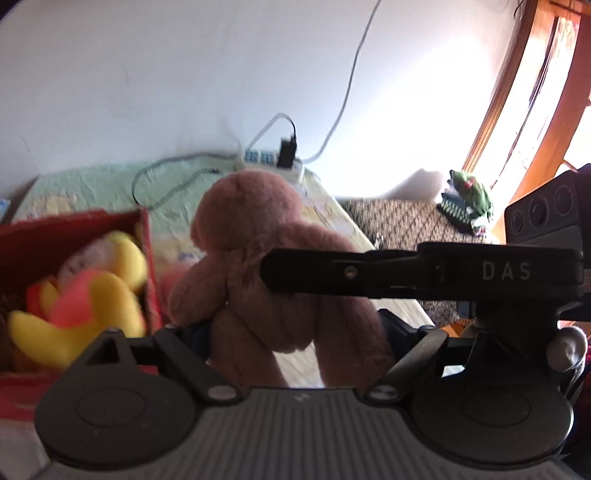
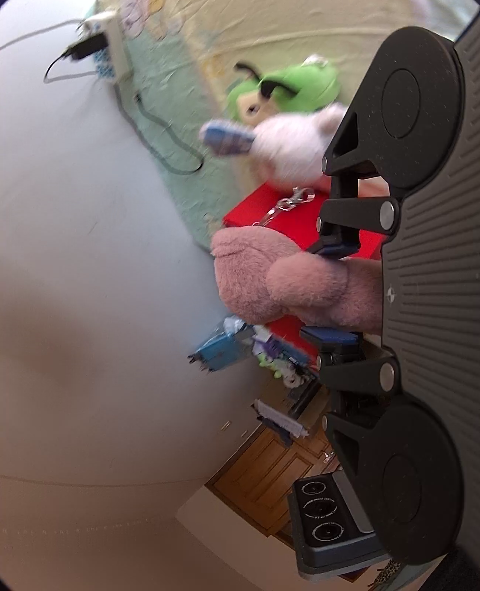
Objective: Organize objects
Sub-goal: 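Carry the pink teddy bear with the right gripper over the red box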
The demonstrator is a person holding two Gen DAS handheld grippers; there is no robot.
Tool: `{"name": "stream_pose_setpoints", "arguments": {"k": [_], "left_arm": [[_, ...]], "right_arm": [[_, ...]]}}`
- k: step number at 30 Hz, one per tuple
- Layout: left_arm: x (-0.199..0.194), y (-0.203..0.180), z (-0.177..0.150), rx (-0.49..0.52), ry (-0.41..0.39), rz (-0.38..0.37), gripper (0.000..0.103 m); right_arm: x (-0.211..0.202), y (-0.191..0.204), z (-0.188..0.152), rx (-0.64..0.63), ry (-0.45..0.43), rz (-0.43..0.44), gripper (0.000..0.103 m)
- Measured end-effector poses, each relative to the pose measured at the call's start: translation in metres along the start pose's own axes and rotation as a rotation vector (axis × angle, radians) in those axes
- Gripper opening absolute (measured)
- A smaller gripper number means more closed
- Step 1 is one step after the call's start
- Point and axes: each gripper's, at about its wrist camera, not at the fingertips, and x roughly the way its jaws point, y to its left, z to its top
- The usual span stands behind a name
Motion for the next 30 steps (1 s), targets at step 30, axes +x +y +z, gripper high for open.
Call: {"name": "stream_pose_setpoints", "arguments": {"k": [30], "left_arm": [[-0.056, 0.242, 0.029, -0.054, -0.037, 0.054, 0.087]], "right_arm": [[0.229, 0.12, 0.007, -0.019, -0.019, -0.103, 0.04]]}}
